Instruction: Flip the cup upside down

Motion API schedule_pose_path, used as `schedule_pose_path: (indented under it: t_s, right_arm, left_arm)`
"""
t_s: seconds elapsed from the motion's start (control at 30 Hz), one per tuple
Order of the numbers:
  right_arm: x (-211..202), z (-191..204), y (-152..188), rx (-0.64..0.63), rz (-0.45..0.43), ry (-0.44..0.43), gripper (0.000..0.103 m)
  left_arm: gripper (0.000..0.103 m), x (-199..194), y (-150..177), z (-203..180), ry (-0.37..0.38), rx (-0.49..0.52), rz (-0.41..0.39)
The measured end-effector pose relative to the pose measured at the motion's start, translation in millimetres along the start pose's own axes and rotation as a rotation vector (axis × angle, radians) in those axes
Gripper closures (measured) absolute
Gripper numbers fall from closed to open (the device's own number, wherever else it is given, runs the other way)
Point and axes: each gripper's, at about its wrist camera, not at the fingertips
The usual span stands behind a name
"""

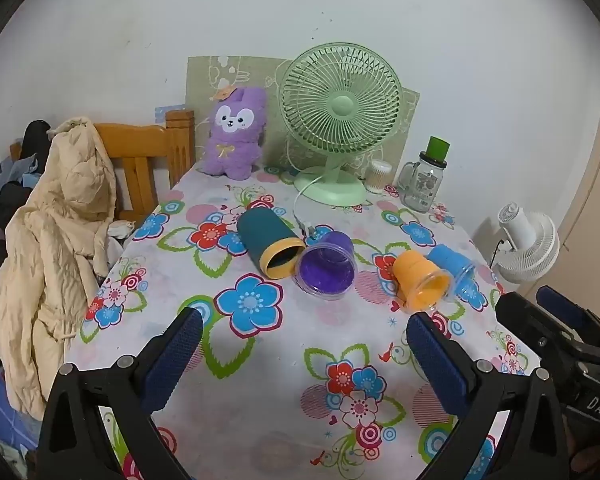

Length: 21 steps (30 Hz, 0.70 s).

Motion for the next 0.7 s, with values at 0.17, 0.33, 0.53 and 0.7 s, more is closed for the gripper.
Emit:
schedule_pose_path:
  t_s: [0.17,0.33,0.53,0.7]
  right_arm:
    - [-0.7,1.6,-2.7,0.004,0.0,0.005,0.001]
    - [-4.0,1.1,-2.5,0.001,-0.012,0.015,0.001]
    - [-4.2,0.2,-2.6,0.004,-0.009,0.011,0.001]
    - [-1.8,3.4,-1.6,-0.006,0.002,0.009,0.001]
  left_arm:
    - [0.0,-2.2,0.5,-0.8,-0.004,-0.003,-0.038]
    - [0.0,-2.8,4.0,1.4,-0.003,-0.005,-0.031]
    - [0.0,-3.2,3.5,1.7,-0.003,-0.007,-0.024]
    - [0.0,-3.1,2.7,3.2,-0.003,-0.009,-0.022]
Point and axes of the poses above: each gripper's, at about its wrist camera, not at the fingertips, and x roughly the way its jaws point, z to its left, y to its underside, and after that the axes turned 5 degrees about z, right-handed
